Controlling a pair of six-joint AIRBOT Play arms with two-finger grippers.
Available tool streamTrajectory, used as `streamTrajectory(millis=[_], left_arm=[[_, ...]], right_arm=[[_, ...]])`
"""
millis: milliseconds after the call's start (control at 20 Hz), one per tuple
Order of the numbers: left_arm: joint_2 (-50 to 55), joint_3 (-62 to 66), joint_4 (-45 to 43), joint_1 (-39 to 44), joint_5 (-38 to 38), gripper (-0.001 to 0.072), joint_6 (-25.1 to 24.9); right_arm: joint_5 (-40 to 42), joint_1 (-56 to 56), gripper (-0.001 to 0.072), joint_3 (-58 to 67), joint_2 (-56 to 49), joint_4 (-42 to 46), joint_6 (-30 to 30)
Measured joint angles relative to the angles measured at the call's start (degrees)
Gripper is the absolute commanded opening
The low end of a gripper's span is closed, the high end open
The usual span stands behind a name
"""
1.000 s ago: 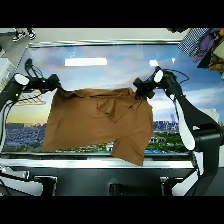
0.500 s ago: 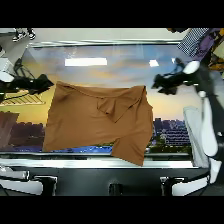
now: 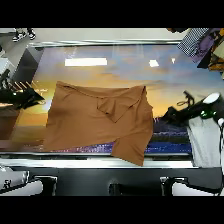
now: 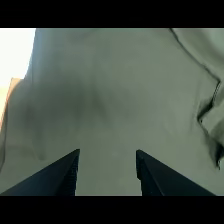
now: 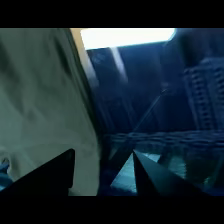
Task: Fold the clothes and pants, and hang the long-sleeved shirts on hangers.
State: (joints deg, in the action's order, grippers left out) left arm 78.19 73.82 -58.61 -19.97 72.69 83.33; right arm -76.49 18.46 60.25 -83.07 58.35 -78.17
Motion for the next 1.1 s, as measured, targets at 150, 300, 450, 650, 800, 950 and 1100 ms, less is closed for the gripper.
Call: streamTrajectory(millis=[150, 300, 450, 650, 800, 950, 1100], left_arm=[[-2.4, -3.8, 0.0, -0.2, 0.5, 0.0415, -0.4], [-3.3, -5.3, 0.0, -0.3, 0.5, 0.0415, -0.4], [-3.7, -5.9, 0.0, -0.4, 0.3, 0.0415, -0.4], [-4.5, -6.7, 0.1, -0.9, 0.7, 0.0415, 0.3], [-8.7, -11.9, -1.1, -4.0, 1.3, 0.0415, 0.5], [-15.8, -22.7, -2.3, -10.2, 2.2, 0.0415, 0.6], [-21.9, -33.0, -2.8, -16.3, 2.1, 0.0415, 1.4]], right_arm=[[3.4, -1.3, 0.0421, -8.9, 0.9, -4.7, 3.6], [6.1, -3.5, 0.0419, -13.5, 1.2, -6.4, 5.3], [7.8, -5.6, 0.0317, -15.4, 1.3, -7.9, 6.0], [11.0, -6.6, 0.0029, -16.2, 1.3, -8.1, 6.2], [11.5, -6.9, 0.0029, -16.4, 1.4, -8.7, 6.3], [11.8, -6.9, 0.0029, -16.4, 1.5, -9.3, 6.4], [11.3, -7.0, 0.0029, -16.4, 1.6, -9.7, 6.4]])
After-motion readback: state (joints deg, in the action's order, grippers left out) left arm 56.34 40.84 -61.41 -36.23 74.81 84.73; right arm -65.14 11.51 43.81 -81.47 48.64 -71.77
